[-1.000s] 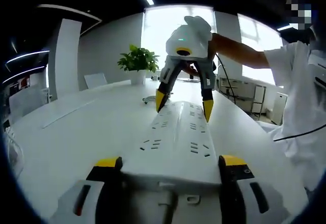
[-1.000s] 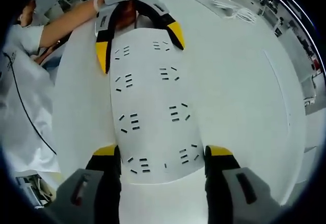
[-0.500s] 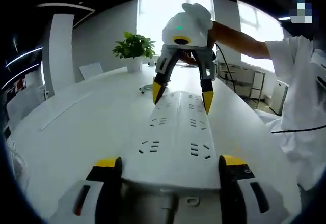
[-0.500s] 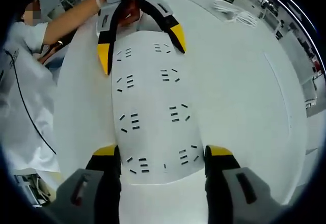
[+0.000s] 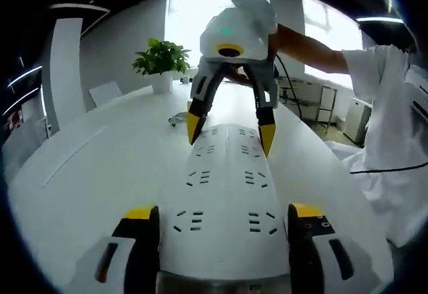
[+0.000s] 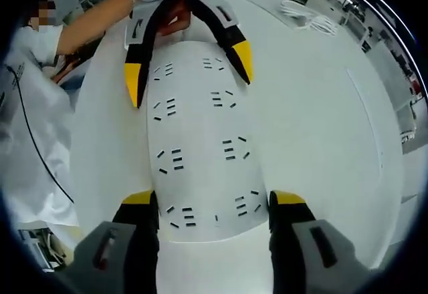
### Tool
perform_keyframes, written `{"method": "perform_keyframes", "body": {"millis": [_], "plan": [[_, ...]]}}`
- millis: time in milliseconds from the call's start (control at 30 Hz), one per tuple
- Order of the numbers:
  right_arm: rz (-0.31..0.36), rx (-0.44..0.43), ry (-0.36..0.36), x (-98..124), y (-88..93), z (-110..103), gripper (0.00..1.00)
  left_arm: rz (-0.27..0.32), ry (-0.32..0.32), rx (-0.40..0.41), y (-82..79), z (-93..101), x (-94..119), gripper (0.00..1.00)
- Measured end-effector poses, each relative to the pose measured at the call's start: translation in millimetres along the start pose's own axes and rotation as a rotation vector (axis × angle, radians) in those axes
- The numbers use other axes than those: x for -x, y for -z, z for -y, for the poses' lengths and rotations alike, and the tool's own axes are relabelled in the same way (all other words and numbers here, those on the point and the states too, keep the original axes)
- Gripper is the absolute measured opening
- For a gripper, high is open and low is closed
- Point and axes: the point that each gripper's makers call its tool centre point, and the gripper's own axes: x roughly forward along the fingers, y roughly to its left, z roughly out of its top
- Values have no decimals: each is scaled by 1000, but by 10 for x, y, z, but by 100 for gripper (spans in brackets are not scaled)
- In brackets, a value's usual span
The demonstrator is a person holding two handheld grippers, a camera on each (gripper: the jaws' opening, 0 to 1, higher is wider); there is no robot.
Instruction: Straighten the power strip on the desk, plug the charger into it
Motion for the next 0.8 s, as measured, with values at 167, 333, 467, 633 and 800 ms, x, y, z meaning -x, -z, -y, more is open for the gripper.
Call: {"method": "perform_keyframes", "body": {"millis": [167,333,467,633,800], "plan": [[0,1,1,1,-1,-1,65,69,30,33,-50,-6,-71,84],[4,1,1,3,-1,-11,65,128,33,30,-83,7,-87,86],[8,-3,2,4,0,-9,65,103,25,22,-73,30,-100,86],[12,-3,4,7,1,-9,65,-97,-15,-38,29,62,-78,83],[-5,-1,7,8,1,-7,65,-285,-3,-23,62,-12,-9,77]]}}
